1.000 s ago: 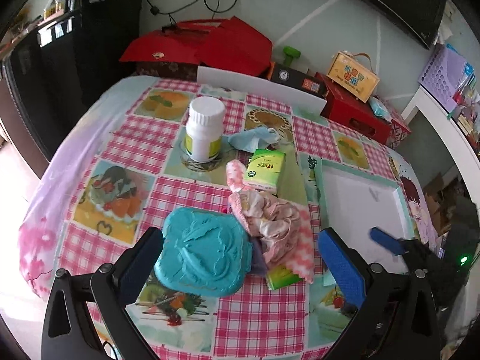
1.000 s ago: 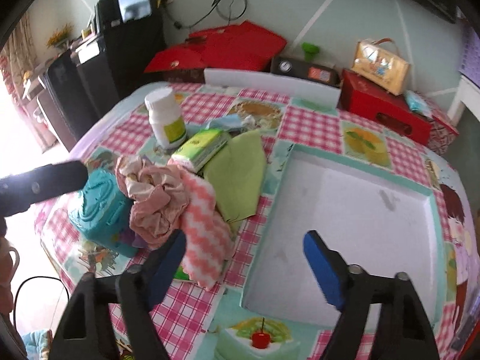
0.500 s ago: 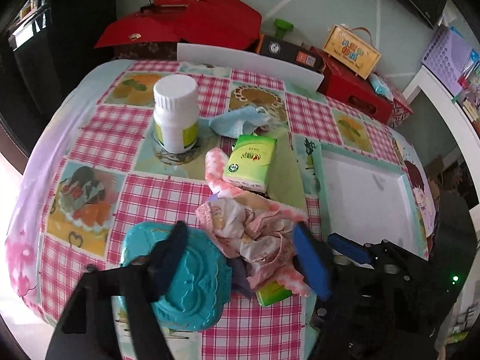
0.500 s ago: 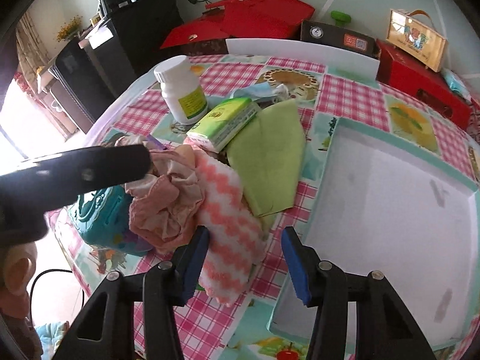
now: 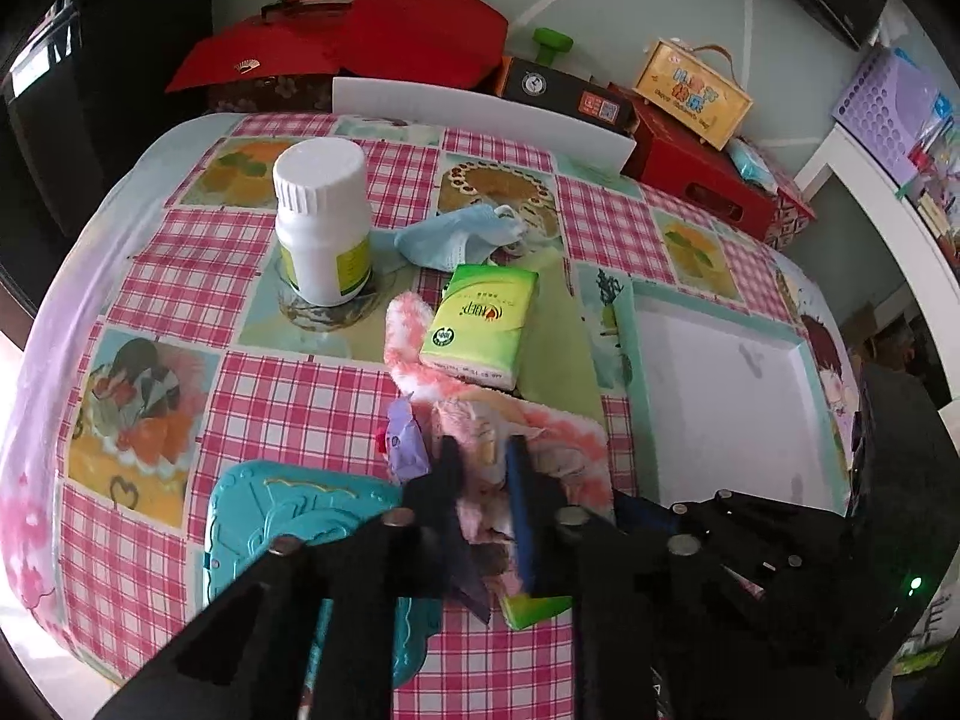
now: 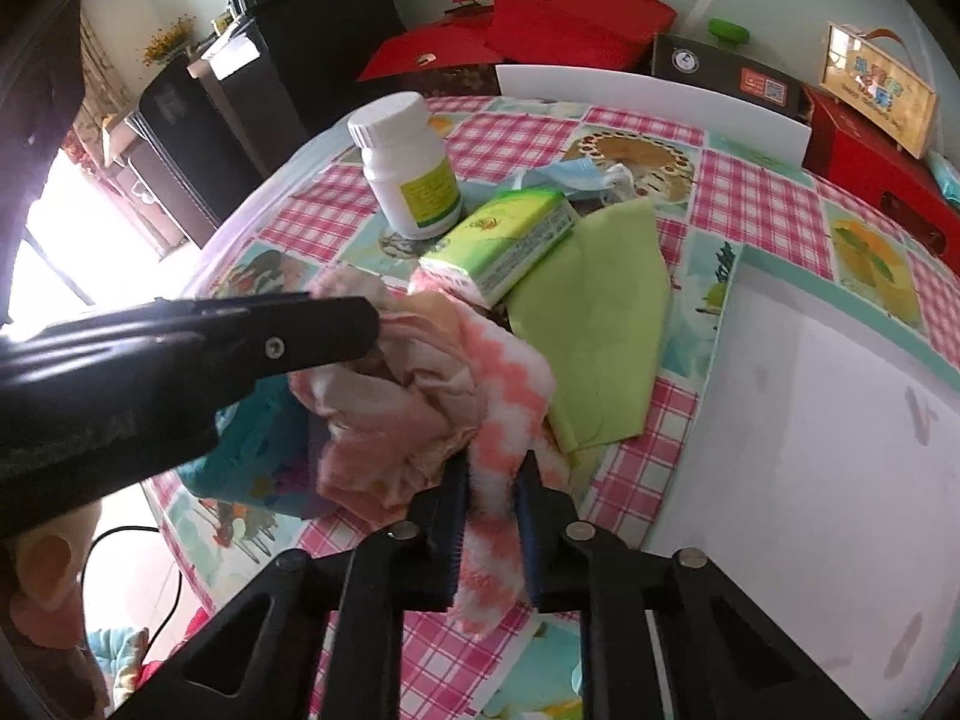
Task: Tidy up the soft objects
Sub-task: 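Carry the zigzag towel with the right tool while the left tool carries the floral cloth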
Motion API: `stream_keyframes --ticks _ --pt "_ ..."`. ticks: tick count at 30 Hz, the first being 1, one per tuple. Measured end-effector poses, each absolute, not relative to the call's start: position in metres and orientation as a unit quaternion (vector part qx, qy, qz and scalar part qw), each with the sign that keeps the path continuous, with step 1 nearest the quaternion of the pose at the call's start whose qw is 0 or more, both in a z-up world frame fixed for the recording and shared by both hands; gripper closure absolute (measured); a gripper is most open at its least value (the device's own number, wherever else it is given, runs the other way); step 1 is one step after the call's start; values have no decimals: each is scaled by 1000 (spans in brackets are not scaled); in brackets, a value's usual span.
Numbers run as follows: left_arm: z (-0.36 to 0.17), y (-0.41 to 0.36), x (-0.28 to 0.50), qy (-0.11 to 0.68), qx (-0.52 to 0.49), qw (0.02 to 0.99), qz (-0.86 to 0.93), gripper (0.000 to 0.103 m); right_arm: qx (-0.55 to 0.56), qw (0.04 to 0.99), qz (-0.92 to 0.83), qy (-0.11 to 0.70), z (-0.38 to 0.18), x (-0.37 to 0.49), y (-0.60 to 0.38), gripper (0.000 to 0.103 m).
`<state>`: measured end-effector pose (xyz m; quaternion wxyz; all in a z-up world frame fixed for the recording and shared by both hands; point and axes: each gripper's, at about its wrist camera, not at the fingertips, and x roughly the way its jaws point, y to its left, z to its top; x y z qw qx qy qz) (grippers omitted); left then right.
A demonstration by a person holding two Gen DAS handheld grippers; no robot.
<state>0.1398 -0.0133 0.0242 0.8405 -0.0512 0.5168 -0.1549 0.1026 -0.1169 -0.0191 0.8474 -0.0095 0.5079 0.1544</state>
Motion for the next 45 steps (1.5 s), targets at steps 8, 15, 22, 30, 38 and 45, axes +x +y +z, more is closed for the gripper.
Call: stream_keyframes --ticks 8,15,22,30,38,45 --pt "31 -7 142 503 -63 850 -145 93 -2 847 172 503 -16 111 -118 89" --pt "46 -1 138 476 -78 865 -137 94 22 854 192 482 -4 104 -125 89" --pt "74 7 132 439 -84 886 -122 94 47 862 193 467 6 103 -136 90" --pt "100 14 124 410 -85 901 -108 94 79 872 208 437 26 96 -149 90" --pt "115 12 117 396 -82 909 -104 94 128 874 231 407 44 88 -166 91" --pt "123 8 113 388 -80 912 -103 94 161 875 261 374 63 79 -178 91"
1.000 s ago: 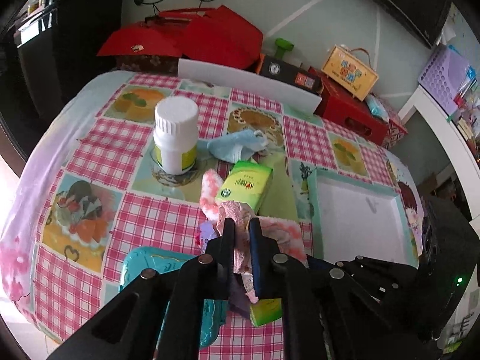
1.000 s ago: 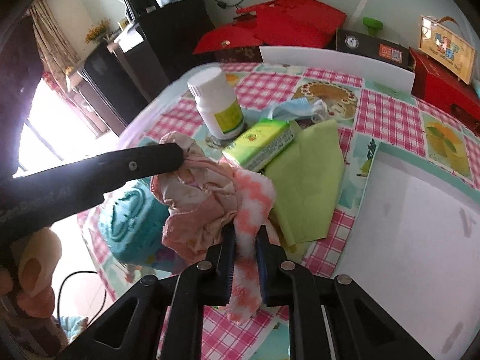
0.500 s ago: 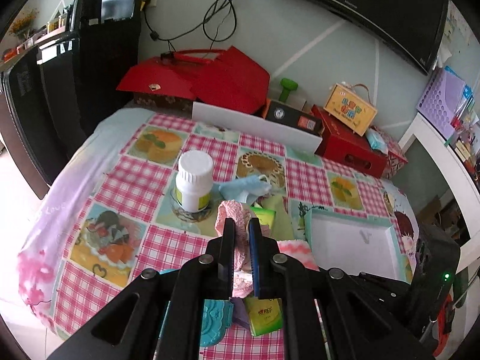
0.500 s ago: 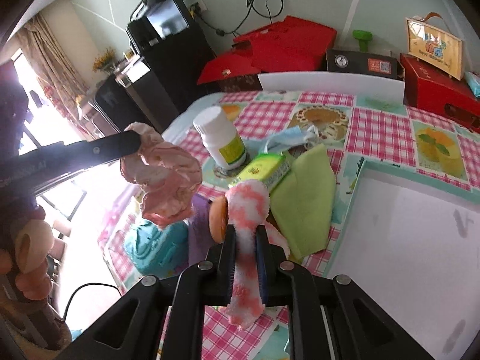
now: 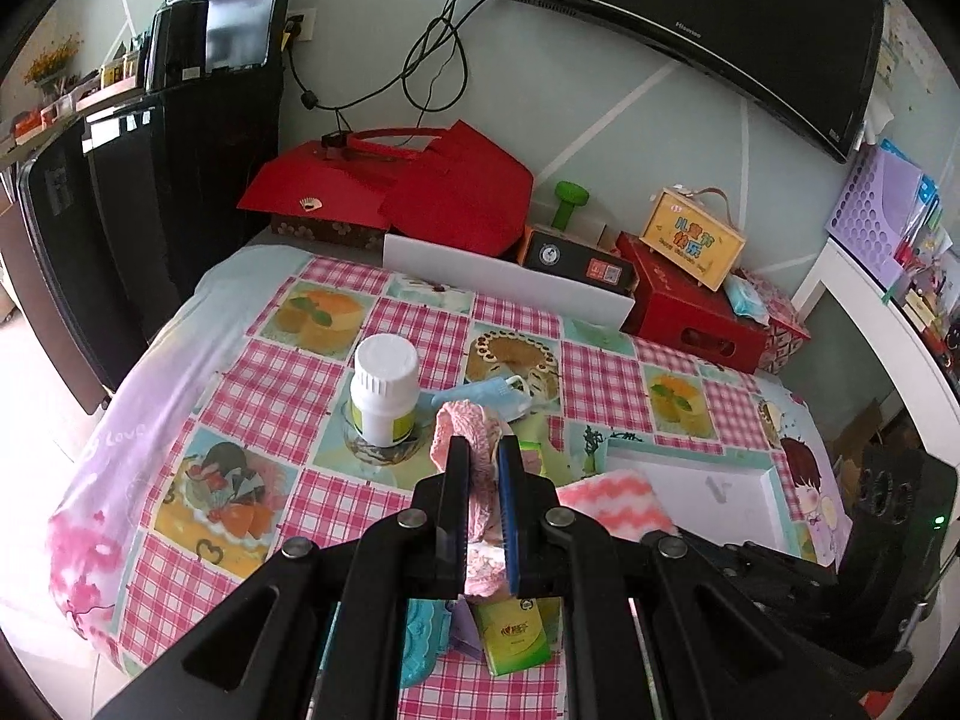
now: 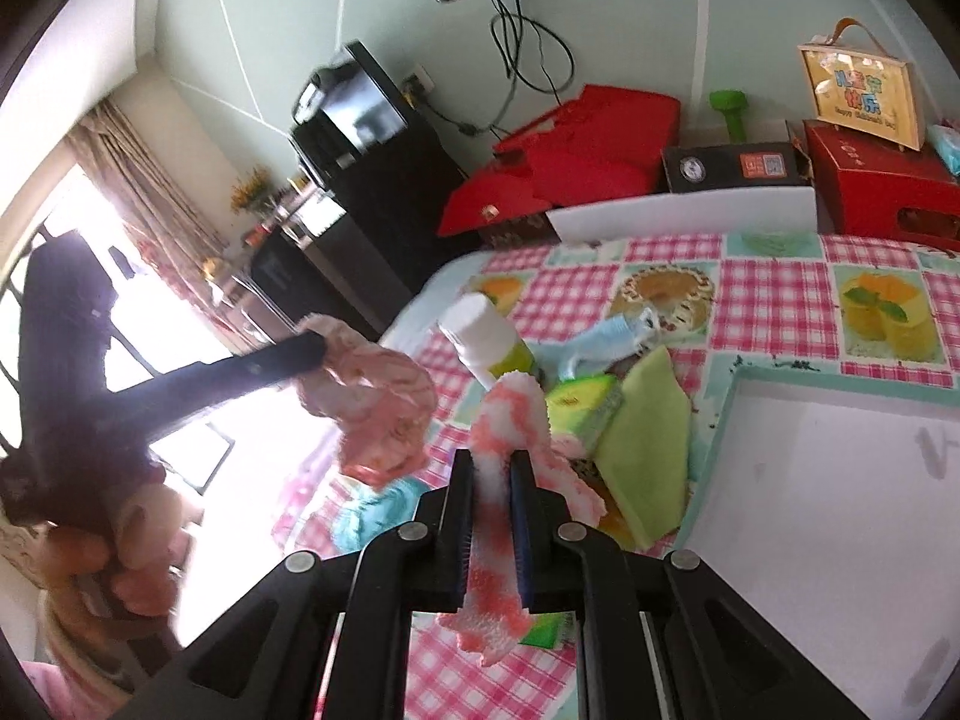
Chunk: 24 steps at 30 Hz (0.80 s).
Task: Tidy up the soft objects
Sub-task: 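Carry the zigzag towel with the right tool while the left tool carries the floral cloth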
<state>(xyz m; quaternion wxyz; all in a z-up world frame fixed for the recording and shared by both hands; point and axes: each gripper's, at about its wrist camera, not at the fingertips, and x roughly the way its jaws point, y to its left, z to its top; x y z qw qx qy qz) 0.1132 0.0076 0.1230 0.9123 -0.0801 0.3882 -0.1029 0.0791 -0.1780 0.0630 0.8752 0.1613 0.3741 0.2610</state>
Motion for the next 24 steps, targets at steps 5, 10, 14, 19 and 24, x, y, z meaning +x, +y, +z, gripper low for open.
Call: stream_keyframes --ticks 5,10,14,19,24 --pt "133 5 108 379 -78 916 -105 94 184 876 289 339 81 68 -184 91" --pt "145 -3 102 365 -77 920 -117 94 194 890 290 294 106 50 -198 91" --pt "158 -14 97 349 -74 925 -134 94 204 908 264 253 127 34 -223 91" --pt "169 -40 97 337 -69 925 -163 94 206 935 203 208 148 11 -261 91" --pt "168 -76 101 338 -60 918 -197 94 214 949 130 192 155 -1 -300 91"
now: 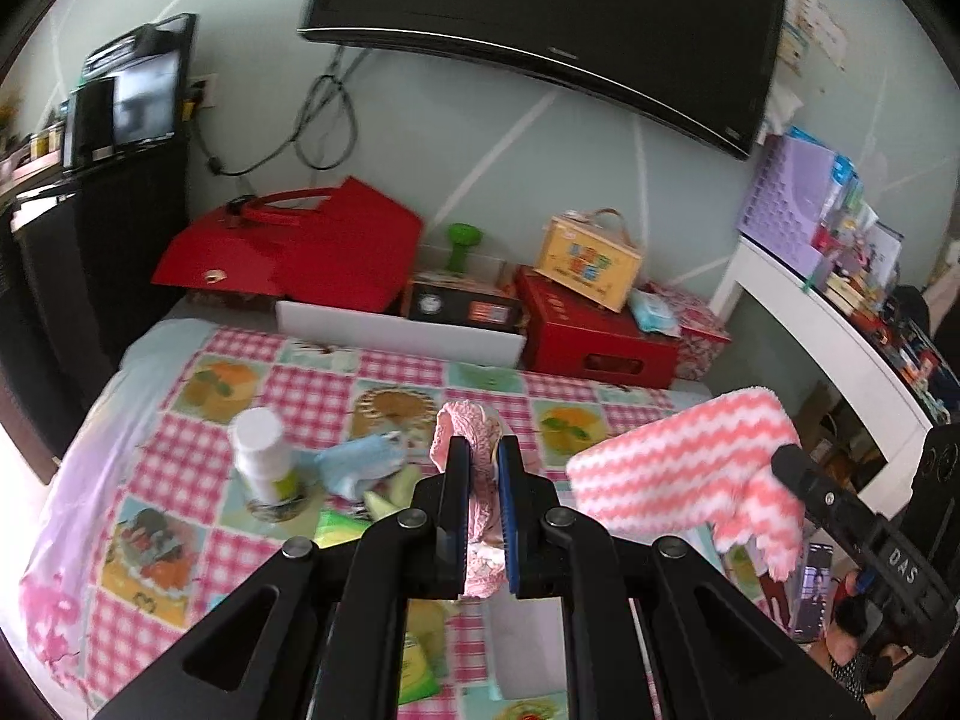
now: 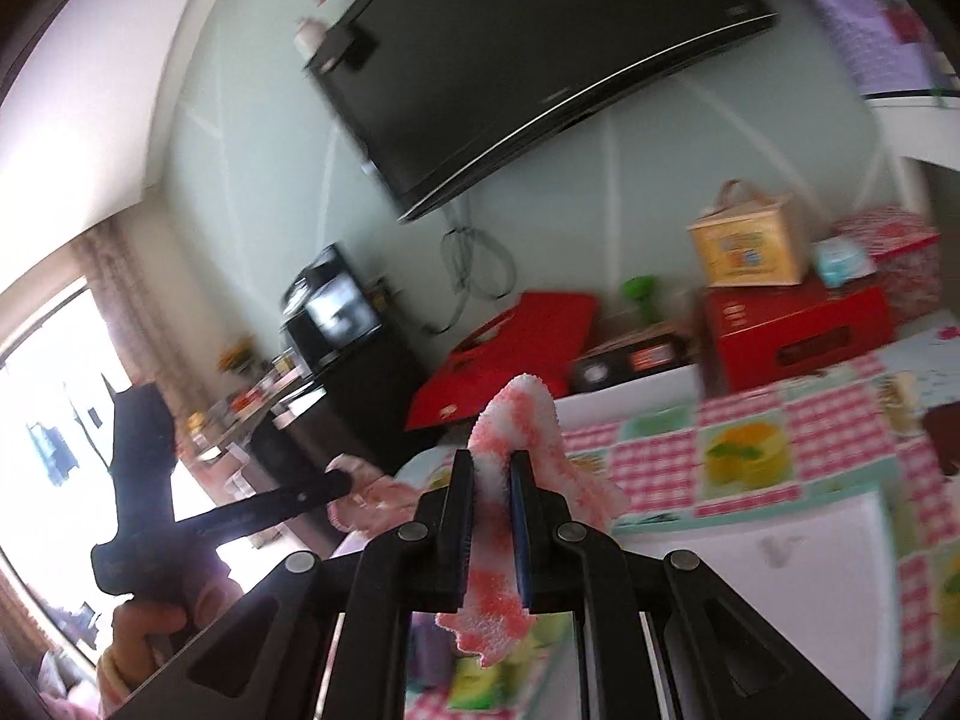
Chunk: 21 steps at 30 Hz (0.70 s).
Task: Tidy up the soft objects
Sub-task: 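Carry the zigzag towel with the right tool while the left tool carries the floral cloth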
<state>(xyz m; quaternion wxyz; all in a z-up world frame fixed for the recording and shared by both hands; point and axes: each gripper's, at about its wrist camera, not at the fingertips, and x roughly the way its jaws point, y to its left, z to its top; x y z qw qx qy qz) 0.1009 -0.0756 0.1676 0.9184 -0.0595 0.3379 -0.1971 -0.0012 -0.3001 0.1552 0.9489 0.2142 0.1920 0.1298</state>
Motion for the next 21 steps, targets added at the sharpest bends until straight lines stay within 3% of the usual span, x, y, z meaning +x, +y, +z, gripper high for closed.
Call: stream_keyframes --ticks 12,21 --pt "138 -166 111 362 -26 890 -277 94 224 949 -55 216 142 -17 -381 91" --pt "87 -209 123 405 -10 864 -299 94 208 923 -136 293 105 8 -395 91"
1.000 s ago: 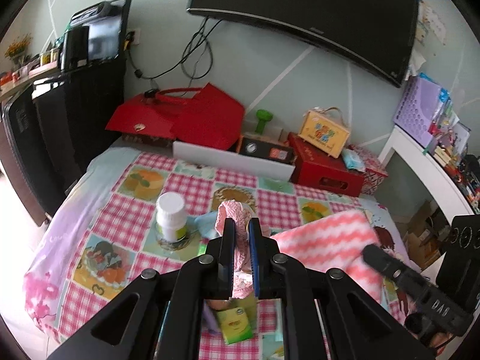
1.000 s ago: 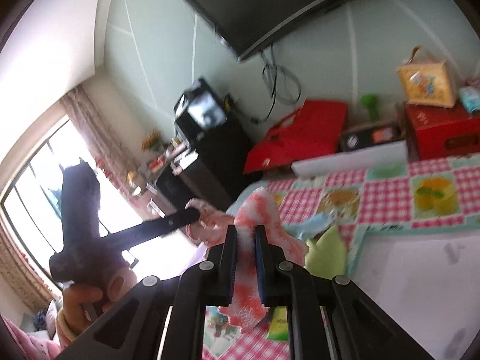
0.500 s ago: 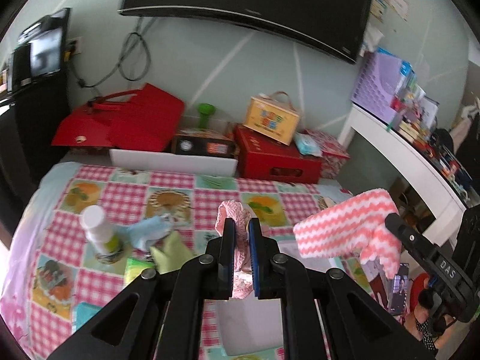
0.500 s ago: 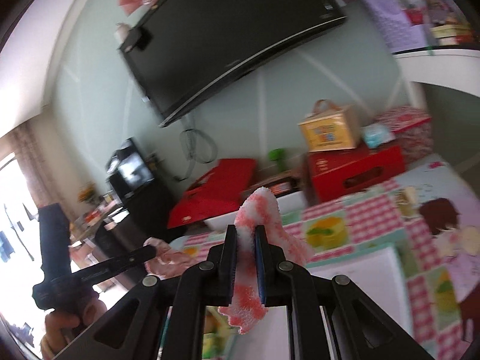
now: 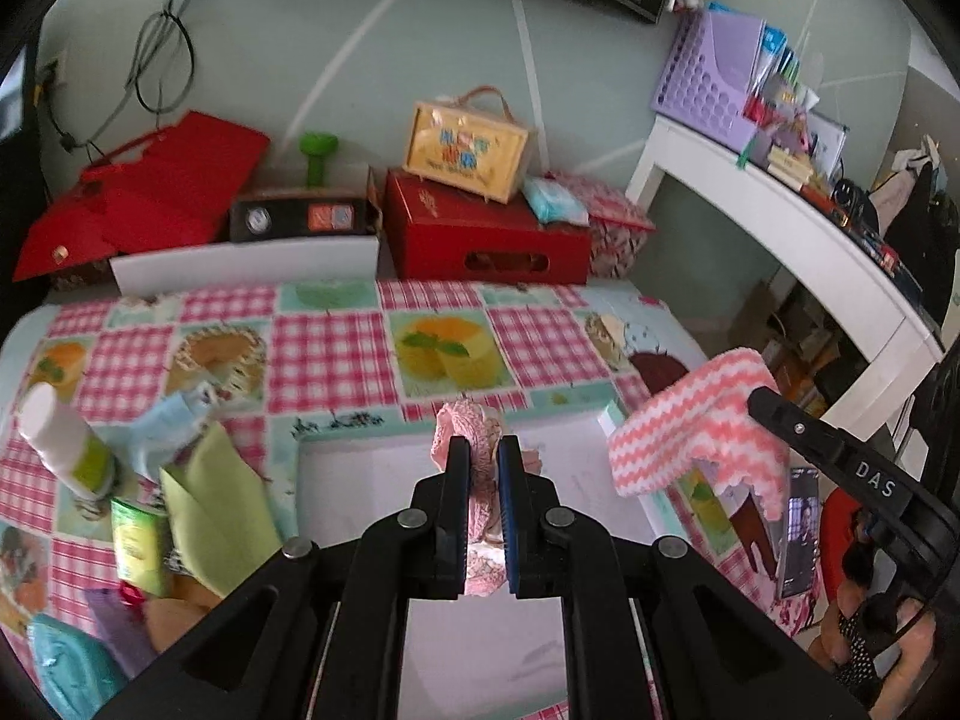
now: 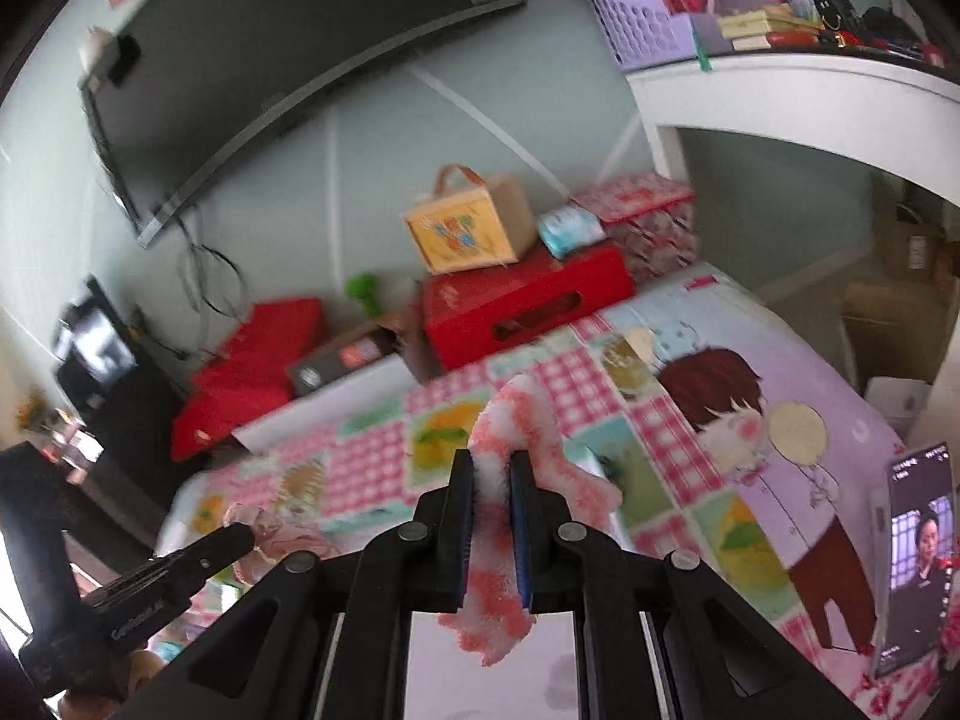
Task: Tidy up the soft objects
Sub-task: 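Carry the zigzag towel with the right tool while the left tool carries the floral cloth, then open the right tool over the white tray while the left tool releases the floral cloth there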
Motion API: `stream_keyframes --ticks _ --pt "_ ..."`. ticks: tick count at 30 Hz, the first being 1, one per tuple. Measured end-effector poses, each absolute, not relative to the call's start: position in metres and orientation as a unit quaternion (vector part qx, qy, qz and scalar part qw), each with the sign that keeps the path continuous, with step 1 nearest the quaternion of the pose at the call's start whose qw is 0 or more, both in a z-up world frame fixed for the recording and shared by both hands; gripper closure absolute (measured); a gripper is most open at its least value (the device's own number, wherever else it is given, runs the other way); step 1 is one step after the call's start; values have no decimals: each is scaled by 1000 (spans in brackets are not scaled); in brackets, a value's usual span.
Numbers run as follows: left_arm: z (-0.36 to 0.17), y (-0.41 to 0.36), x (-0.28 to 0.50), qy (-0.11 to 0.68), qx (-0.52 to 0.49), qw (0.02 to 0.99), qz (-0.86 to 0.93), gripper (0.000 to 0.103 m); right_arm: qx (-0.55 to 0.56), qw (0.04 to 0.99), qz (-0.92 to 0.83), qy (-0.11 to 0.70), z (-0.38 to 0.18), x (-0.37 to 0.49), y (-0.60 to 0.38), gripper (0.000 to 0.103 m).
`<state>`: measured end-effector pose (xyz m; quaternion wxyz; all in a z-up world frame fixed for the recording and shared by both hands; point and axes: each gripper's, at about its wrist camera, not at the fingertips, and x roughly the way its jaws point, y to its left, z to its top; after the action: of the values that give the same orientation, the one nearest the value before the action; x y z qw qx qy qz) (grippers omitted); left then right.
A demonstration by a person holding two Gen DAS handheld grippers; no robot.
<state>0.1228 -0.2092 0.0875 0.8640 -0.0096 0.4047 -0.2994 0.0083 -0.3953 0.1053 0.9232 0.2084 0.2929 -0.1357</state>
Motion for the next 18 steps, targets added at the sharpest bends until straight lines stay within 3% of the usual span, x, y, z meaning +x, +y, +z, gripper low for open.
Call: stream_keyframes --ticks 18 --pt "10 -214 154 462 -28 845 -268 94 209 871 -75 437 28 81 -357 91"
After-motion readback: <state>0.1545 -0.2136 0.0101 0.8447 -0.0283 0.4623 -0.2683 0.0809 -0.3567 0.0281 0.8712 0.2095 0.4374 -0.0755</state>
